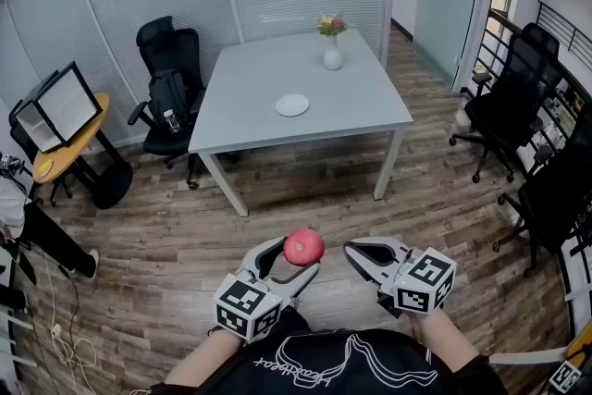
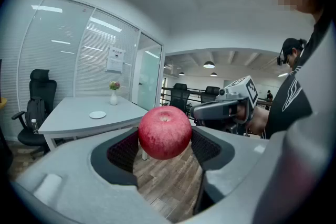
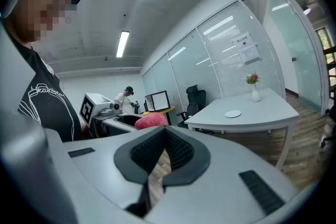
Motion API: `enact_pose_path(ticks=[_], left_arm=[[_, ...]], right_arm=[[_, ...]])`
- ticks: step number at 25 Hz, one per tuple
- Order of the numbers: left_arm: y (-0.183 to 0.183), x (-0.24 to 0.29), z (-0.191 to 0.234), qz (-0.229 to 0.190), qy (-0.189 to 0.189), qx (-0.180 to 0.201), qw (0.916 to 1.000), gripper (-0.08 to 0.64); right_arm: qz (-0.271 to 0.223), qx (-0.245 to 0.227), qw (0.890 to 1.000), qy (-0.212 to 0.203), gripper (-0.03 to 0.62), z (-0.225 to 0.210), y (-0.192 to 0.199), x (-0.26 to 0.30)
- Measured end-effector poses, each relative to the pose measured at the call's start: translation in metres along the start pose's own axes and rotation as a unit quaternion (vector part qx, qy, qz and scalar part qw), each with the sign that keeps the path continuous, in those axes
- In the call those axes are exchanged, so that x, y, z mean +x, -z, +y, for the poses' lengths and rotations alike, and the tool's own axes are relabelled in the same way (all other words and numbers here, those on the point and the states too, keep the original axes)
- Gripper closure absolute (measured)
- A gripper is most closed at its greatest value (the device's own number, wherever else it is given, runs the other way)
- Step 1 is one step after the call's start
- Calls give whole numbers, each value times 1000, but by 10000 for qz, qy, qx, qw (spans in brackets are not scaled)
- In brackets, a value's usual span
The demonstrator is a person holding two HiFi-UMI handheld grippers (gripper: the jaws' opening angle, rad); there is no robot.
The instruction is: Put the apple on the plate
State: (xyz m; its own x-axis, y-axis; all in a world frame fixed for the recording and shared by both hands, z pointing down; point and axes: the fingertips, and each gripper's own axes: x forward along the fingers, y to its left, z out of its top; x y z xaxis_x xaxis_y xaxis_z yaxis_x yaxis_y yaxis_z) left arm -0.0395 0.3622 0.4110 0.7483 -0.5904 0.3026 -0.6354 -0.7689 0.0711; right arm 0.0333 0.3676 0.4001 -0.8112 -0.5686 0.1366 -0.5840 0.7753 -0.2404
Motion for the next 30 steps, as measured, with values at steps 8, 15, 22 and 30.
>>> enact_pose_path(ticks=[8,15,22,30], left_arm=[[-2,3,-3,-23,89,-19,10000,236],[3,16,0,-88,216,-122,9997,236],[1,41,25,-76,291,-141,9994,236],[-21,99,98,69,399,-136,9991,236]], right_arm=[[16,16,10000,26,584,-1,0,-1],[19,-92,9996,277,583,-16,1,-3],[-84,-116,9987,486,583,-53,-9,6],[-119,58,9984,557,583,-131,-31,61]])
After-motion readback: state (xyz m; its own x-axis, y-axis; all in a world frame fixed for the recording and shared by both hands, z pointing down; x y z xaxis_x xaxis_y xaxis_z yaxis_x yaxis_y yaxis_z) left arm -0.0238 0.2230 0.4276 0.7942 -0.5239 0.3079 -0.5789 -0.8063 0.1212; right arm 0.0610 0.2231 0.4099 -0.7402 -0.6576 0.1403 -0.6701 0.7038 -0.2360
